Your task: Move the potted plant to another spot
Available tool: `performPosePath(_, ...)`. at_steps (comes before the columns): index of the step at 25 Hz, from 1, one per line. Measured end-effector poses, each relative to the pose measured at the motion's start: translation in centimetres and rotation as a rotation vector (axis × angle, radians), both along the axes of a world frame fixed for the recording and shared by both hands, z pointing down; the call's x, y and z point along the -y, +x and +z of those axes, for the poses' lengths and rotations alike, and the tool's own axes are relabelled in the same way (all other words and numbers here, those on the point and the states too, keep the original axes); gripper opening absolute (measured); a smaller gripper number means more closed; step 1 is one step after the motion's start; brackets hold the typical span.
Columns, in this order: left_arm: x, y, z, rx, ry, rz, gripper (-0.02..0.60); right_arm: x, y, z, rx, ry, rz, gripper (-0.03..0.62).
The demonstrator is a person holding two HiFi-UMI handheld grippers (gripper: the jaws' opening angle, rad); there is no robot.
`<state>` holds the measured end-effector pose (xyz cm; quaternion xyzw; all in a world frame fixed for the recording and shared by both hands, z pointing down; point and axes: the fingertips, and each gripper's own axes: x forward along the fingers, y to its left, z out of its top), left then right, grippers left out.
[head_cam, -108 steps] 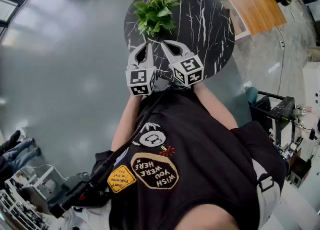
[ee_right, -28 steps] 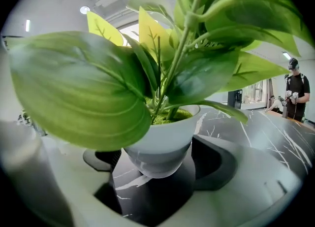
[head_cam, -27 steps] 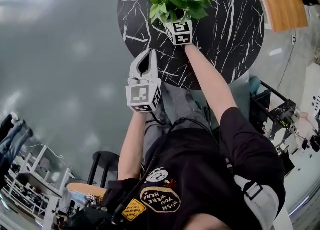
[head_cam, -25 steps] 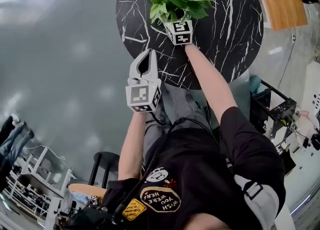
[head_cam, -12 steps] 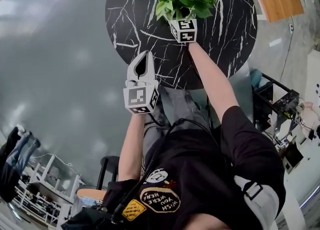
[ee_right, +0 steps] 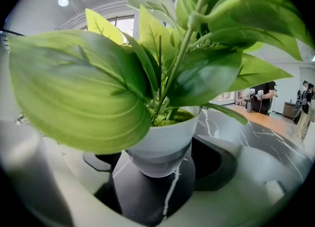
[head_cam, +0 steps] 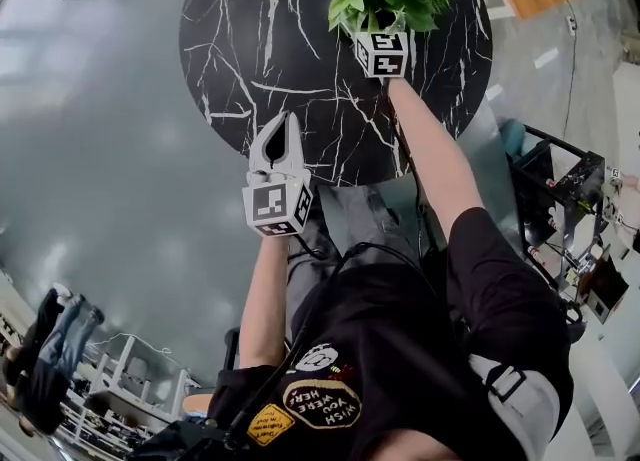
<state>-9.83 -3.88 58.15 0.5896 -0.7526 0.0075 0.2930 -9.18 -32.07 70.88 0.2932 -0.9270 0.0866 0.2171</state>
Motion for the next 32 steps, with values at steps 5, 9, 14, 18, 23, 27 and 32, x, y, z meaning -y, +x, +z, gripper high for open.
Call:
performPosePath(5, 1.5, 1.0, 0.5, 0.000, -0.007, 0.034, 0.005, 3.7, 4.9, 0.2, -0.002, 0.007, 0.083, 0.449)
performPosePath(9, 2.6, 1.5, 1.1, -0.002, -0.018, 0.057, 0.005, 6.3, 9.4, 0.1, -0.007, 0.005, 0.170, 0.449)
performPosePath(14, 3.9, 2.2, 1.5, -0.001, -0.027, 0.088, 0.005, 9.3, 15.9, -0.2, -0.026, 0.017, 0.271, 0.449)
performPosePath(18, 5.0, 2.8, 1.4, 0.006, -0.030, 0.121, 0.005, 11.0, 21.3, -0.5, -0.036, 0.019, 0.362, 0.449)
performPosePath(23, 5.9, 4.3, 1.4, 0.007, -0.032, 0.164, 0.005, 12.1, 27.0, -0.9, -0.041, 0.031, 0.440, 0.449)
performPosePath(27, 6.3, 5.4, 1.6, 0.007, -0.037, 0.196, 0.005, 11.4, 28.0, -0.7, -0.031, 0.024, 0.403, 0.449)
performPosePath(32, 6.6, 7.4, 1.2, 0.016, -0.033, 0.253, 0.005, 7.2, 29.0, -0.4, -0.026, 0.019, 0.388, 0.444)
